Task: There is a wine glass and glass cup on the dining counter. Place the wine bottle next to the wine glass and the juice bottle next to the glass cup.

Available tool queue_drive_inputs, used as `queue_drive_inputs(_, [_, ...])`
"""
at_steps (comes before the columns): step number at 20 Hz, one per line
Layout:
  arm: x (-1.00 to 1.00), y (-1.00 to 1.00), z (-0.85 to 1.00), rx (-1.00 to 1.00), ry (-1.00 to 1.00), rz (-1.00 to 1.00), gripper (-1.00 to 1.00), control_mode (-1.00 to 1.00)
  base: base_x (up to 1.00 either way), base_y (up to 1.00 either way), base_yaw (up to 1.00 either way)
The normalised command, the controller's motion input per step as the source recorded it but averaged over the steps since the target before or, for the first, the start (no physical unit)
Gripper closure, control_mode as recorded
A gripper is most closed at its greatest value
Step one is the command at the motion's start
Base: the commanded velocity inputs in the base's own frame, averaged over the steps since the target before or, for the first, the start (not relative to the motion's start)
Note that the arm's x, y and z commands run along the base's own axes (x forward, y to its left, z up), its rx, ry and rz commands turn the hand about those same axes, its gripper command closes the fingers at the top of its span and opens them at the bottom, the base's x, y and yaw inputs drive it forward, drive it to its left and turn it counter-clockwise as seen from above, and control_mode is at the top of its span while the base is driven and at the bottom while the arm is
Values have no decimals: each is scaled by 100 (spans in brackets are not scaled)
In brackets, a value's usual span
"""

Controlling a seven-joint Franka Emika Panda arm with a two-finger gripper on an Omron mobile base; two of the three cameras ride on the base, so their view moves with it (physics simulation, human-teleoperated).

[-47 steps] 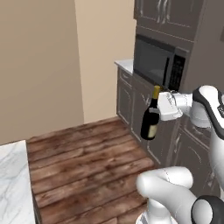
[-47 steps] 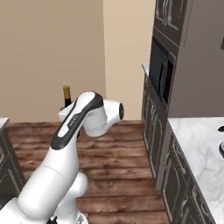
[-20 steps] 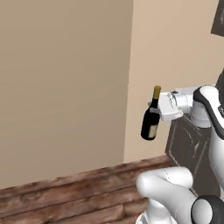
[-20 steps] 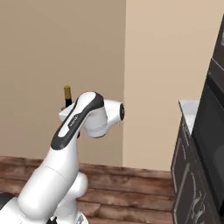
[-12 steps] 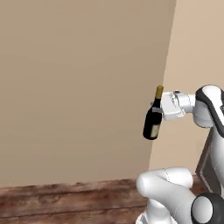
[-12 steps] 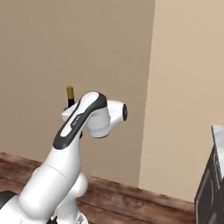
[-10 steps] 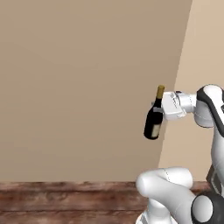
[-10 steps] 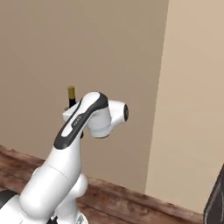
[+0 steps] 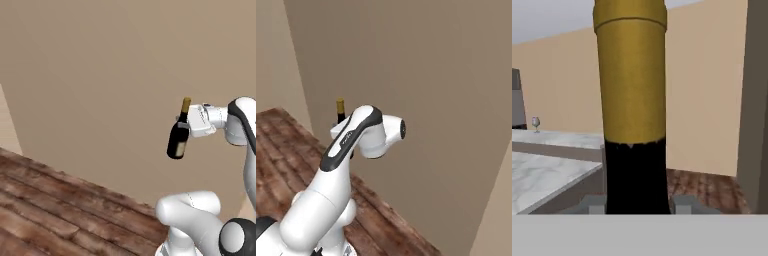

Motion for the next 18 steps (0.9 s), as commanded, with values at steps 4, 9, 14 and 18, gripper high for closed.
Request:
queue_drive_inputs(4, [0, 0, 0, 0, 0, 0, 100, 100, 41, -1, 71])
queue_drive_inputs(9, [0, 0, 0, 0, 0, 0, 100, 100, 49, -4, 57])
queue_drive_inputs(14, [0, 0, 0, 0, 0, 0, 100, 100, 67, -12, 33])
queue_drive_inputs(18, [0, 0, 0, 0, 0, 0, 100, 100, 73, -12, 27])
